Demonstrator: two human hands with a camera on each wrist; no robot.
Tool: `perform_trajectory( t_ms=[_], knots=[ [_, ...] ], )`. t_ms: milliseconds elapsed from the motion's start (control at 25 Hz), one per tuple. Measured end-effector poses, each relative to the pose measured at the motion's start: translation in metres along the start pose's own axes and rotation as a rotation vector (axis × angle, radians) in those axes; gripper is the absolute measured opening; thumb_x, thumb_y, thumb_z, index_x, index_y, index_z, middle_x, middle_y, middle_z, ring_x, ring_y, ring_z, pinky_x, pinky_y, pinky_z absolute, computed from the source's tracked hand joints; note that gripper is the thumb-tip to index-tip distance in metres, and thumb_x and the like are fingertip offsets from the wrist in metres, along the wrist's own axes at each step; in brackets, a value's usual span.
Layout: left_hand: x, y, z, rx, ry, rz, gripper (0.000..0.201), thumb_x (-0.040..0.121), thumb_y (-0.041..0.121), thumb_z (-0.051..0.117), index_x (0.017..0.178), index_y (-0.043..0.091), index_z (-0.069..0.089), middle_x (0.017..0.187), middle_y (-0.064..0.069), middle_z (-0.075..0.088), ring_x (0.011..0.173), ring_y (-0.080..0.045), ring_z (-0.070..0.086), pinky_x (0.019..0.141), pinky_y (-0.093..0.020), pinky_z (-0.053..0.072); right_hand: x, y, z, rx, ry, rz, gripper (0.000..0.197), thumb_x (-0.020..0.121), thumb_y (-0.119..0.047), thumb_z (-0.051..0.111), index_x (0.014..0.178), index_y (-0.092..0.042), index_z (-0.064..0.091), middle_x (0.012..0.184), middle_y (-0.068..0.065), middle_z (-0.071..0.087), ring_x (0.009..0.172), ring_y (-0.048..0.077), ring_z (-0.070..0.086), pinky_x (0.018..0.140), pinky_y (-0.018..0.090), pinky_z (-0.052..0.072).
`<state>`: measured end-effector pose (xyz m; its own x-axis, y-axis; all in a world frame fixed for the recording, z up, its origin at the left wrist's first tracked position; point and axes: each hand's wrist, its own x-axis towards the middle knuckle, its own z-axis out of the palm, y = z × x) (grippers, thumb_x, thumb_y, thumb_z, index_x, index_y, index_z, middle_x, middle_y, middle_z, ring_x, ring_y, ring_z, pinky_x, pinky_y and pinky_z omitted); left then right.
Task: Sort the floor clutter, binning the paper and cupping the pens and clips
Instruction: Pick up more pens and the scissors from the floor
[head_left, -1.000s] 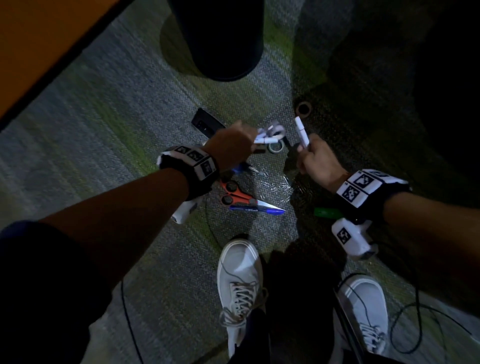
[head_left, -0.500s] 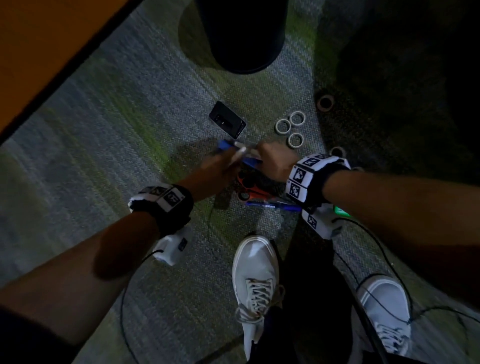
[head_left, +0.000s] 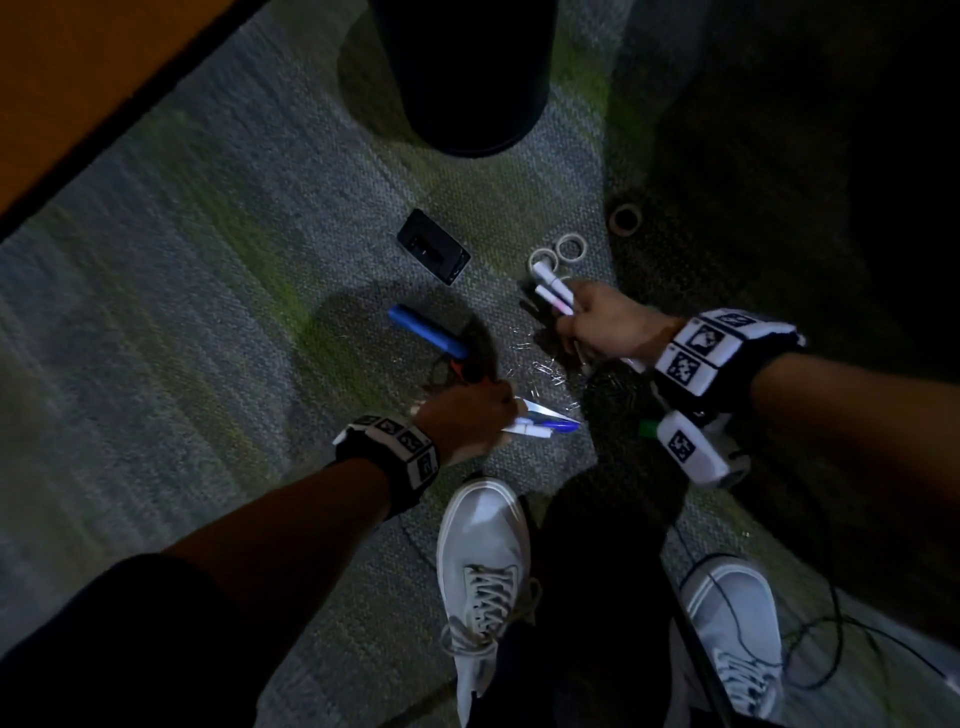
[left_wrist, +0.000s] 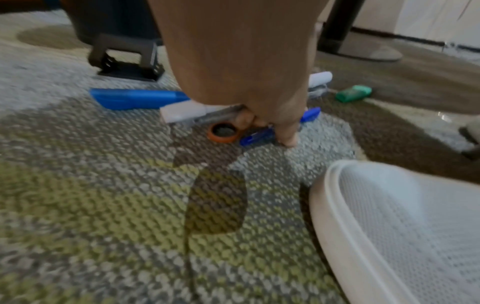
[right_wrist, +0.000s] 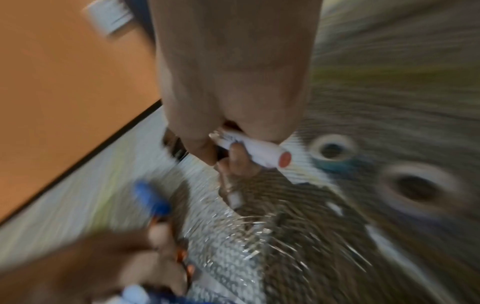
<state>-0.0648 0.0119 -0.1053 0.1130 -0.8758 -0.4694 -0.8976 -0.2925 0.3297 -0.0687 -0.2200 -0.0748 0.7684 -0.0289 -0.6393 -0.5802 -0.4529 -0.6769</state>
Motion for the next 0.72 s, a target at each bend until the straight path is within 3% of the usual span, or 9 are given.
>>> perform_trajectory(
  t_ms=[80,160,200,320,480,600,720],
  knots=[
    [0.005,0.002,0.005,0.041,-0.011,-0.023,0.035,0.081,0.029,0.04,0.101,0.014,0.064,0.101,-0.011,0.062,0.082,-0.035,0.066,0.056,-0.042,0.056,-0.012,0.014,-0.013,0.257,0.04,0.075,0.014,0.088,-0.004,0.052,0.086,-0.018,0.05,0.059,0.014,0.056,0.027,0.01,0.039,0.033,0.014,0.027],
    [0.006,0.002,0.005,0.038,-0.051,-0.037,0.029,0.082,0.03,0.047,0.1,0.012,0.061,0.104,-0.012,0.06,0.085,-0.037,0.064,0.06,-0.044,0.055,-0.017,0.027,-0.03,0.359,0.08,0.124,0.005,0.096,-0.011,0.052,0.091,-0.011,0.05,0.053,0.015,0.056,0.025,0.014,0.036,0.031,0.013,0.022],
    [0.006,0.002,0.004,0.007,-0.056,-0.036,0.029,0.081,0.03,0.05,0.101,0.011,0.06,0.104,-0.012,0.059,0.085,-0.037,0.063,0.061,-0.044,0.055,-0.018,0.031,-0.04,0.37,0.11,0.142,0.014,0.099,-0.019,0.052,0.09,-0.009,0.051,0.049,0.013,0.056,0.024,0.016,0.037,0.031,0.015,0.024],
    [0.001,0.003,-0.014,-0.211,0.028,-0.078,0.033,0.084,0.025,0.056,0.113,0.008,0.057,0.1,-0.013,0.065,0.084,-0.037,0.066,0.063,-0.041,0.053,-0.018,0.042,-0.066,0.317,0.144,0.176,0.034,0.1,-0.028,0.05,0.074,-0.007,0.054,0.046,0.009,0.059,0.032,0.018,0.048,0.037,0.023,0.038],
    [-0.012,-0.024,-0.045,-0.258,0.114,-0.285,0.048,0.095,0.037,0.054,0.137,0.013,0.046,0.099,-0.015,0.069,0.083,-0.036,0.066,0.066,-0.04,0.05,-0.018,0.046,-0.067,0.43,0.067,0.195,0.017,0.1,-0.007,0.046,0.084,-0.005,0.052,0.06,0.015,0.065,0.044,0.021,0.06,0.044,0.026,0.05],
    [-0.017,-0.06,-0.068,-0.157,0.095,-0.384,0.042,0.097,0.036,0.052,0.132,0.013,0.051,0.11,-0.018,0.063,0.093,-0.038,0.061,0.076,-0.046,0.052,-0.009,0.053,-0.056,0.274,0.132,0.205,0.017,0.095,0.002,0.045,0.087,-0.01,0.054,0.061,0.014,0.057,0.042,0.02,0.053,0.04,0.023,0.043],
    [-0.022,-0.08,-0.081,-0.115,0.081,-0.472,0.039,0.095,0.034,0.058,0.126,0.011,0.057,0.111,-0.02,0.06,0.099,-0.04,0.059,0.08,-0.044,0.048,-0.003,0.057,-0.048,0.157,0.141,0.205,0.016,0.096,-0.002,0.047,0.084,-0.01,0.054,0.053,0.008,0.052,0.029,0.01,0.043,0.032,0.019,0.033]
  ],
)
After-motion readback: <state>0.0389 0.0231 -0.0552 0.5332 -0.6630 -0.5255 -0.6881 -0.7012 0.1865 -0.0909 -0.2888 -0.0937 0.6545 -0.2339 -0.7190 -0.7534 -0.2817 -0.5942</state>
